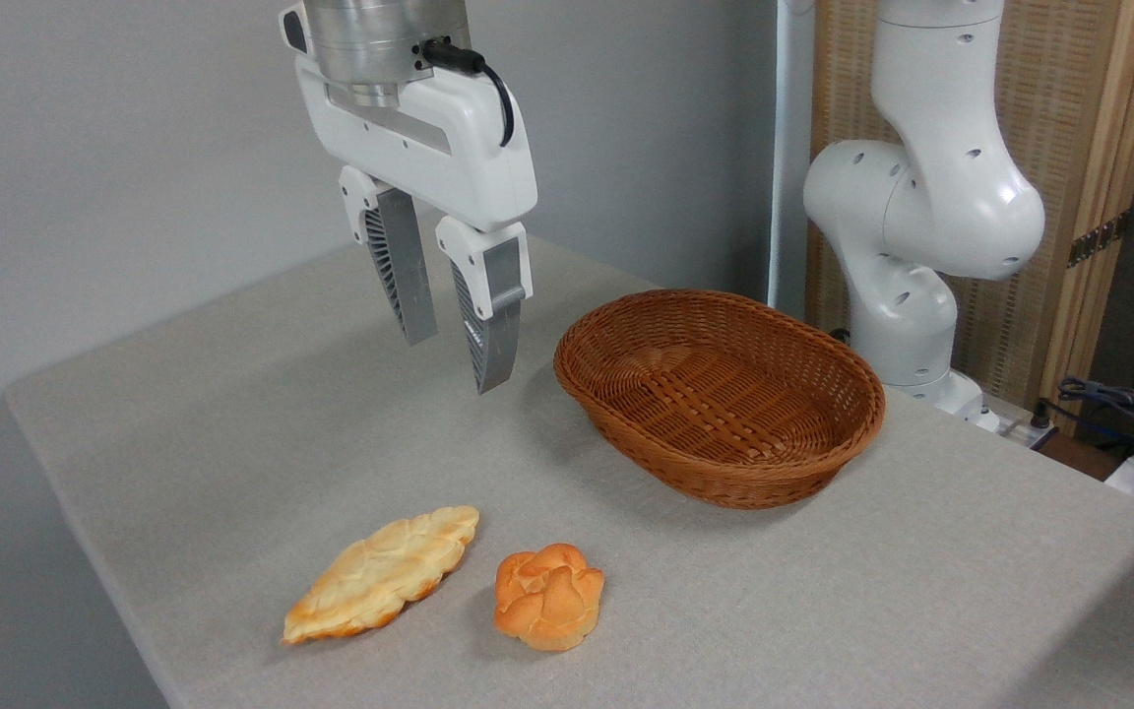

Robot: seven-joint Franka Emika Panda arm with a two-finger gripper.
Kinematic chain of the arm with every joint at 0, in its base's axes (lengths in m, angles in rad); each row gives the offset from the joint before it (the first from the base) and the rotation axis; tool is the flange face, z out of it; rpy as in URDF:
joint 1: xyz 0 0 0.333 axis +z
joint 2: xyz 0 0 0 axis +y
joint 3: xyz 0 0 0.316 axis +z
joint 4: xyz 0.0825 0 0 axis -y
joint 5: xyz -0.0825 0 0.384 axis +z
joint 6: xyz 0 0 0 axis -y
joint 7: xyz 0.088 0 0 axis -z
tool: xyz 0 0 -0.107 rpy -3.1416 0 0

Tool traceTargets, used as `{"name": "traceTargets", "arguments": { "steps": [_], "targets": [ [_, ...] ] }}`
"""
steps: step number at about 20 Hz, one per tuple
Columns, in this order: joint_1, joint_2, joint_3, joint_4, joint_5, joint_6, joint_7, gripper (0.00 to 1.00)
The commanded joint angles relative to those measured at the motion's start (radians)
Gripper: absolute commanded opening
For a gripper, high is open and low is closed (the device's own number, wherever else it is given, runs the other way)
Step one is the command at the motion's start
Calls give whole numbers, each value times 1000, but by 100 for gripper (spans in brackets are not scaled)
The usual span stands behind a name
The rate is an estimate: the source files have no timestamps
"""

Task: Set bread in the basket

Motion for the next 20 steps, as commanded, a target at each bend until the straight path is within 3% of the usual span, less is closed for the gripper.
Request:
{"name": "traceTargets", "arguments": {
  "steps": [1, 20],
  "targets": [
    [6, 3, 7, 17, -14, -9, -1, 100],
    [12, 3, 8, 17, -15, 2, -2, 100]
  ]
}}
